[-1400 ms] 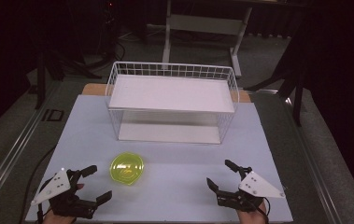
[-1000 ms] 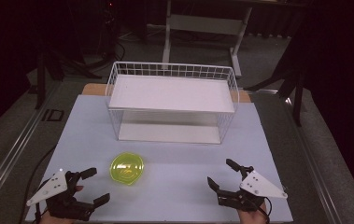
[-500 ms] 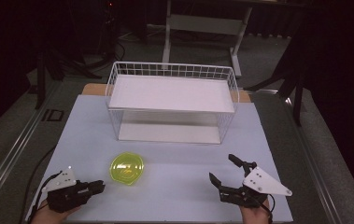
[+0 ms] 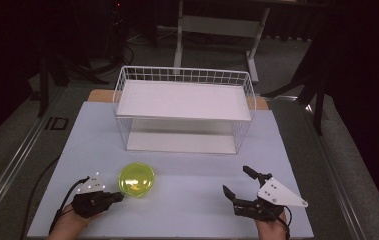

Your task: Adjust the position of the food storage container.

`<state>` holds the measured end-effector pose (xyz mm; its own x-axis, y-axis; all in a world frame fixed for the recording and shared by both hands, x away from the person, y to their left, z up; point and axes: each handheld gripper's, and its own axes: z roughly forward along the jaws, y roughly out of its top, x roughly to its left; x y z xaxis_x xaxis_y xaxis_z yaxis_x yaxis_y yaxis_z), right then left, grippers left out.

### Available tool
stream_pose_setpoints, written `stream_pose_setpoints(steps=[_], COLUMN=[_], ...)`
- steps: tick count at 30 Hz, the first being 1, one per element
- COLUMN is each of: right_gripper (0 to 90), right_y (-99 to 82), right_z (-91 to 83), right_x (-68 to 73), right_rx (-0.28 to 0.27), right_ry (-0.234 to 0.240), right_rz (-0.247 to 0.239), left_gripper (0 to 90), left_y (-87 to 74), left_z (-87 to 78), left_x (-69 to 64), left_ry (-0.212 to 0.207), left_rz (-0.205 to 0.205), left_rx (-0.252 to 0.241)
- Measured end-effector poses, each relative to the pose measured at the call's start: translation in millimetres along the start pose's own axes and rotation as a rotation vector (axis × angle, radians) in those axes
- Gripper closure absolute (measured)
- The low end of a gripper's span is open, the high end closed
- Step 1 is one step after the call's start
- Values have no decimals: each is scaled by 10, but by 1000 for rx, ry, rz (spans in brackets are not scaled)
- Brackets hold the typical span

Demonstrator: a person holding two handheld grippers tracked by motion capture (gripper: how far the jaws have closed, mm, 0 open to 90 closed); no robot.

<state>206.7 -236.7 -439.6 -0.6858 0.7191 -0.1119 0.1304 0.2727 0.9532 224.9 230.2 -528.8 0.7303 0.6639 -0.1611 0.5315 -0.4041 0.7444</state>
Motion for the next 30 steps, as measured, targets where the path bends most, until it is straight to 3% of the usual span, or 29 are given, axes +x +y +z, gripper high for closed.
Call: stream_pose_setpoints(steps=[6,7,16,22,27,30], right_gripper=[175,175,175,175,175,175], right_y=[-32,-37,-59,-69,-77,-86], right_z=[1,0,3,29,53,61], right_x=[-3,2,16,27,40,45], right_rx=[5,7,13,20,30,37], right_ry=[5,4,16,24,34,40], right_rz=[-1,-3,-8,-9,-15,-9], left_gripper=[900,900,900,900,900,900], left_y=[38,67,227,354,493,572], left_z=[66,99,279,436,601,703], left_x=[78,125,256,270,218,197], left_ry=[24,48,89,90,68,58], left_rz=[-38,-58,-93,-88,-64,-71], left_rx=[-1,2,-7,-5,-9,-12])
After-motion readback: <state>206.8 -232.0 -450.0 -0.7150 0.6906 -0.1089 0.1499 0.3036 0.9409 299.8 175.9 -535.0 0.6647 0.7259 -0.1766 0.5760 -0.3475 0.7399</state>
